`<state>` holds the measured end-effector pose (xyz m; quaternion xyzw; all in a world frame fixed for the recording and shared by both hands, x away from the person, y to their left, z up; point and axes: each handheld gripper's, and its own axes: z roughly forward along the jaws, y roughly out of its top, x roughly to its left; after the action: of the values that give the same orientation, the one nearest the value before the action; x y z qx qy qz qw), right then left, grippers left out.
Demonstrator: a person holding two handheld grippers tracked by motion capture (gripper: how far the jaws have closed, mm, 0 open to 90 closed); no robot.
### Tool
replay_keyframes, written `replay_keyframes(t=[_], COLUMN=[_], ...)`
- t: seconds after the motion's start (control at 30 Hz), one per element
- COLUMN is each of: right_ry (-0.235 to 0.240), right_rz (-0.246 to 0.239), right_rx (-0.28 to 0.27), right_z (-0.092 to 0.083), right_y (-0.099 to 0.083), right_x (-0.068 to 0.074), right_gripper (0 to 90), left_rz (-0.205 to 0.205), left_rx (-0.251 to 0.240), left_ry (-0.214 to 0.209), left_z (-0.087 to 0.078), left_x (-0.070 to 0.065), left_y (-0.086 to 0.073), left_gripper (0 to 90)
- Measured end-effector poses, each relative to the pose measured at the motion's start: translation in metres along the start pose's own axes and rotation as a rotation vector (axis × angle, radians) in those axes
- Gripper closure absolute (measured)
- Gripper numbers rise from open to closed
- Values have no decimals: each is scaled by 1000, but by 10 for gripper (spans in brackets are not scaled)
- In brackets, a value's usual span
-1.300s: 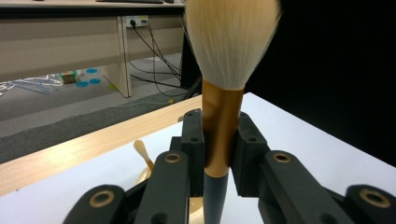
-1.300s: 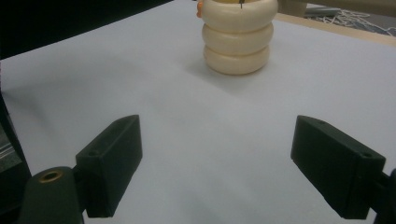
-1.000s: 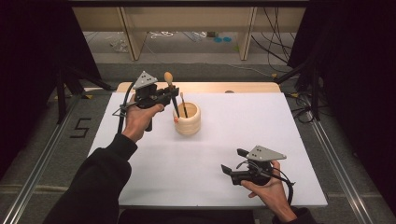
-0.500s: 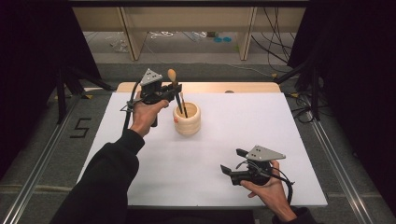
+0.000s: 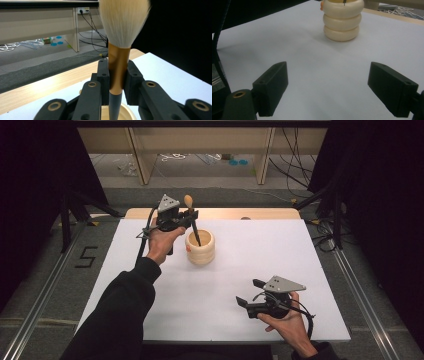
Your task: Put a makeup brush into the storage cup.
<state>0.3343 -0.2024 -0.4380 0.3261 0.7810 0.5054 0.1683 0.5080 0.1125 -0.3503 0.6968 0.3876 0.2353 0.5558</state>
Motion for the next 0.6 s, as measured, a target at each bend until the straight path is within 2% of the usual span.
replay_keyframes(t=[0.27,0.53,0.6], right_ry=[2,5,6], right_rz=[1,9,4], right_rx=[2,12,8], right_z=[0,-1,0], right_y=[0,0,0], right_x=[0,1,1], right_gripper=[172,173,173], left_rz=[-9,-32,-27], left_rx=[8,40,48], left_ry=[4,1,1], left_z=[7,13,14], left_x=[1,1,2], left_y=[-7,-19,-22], left_gripper=[771,771,771])
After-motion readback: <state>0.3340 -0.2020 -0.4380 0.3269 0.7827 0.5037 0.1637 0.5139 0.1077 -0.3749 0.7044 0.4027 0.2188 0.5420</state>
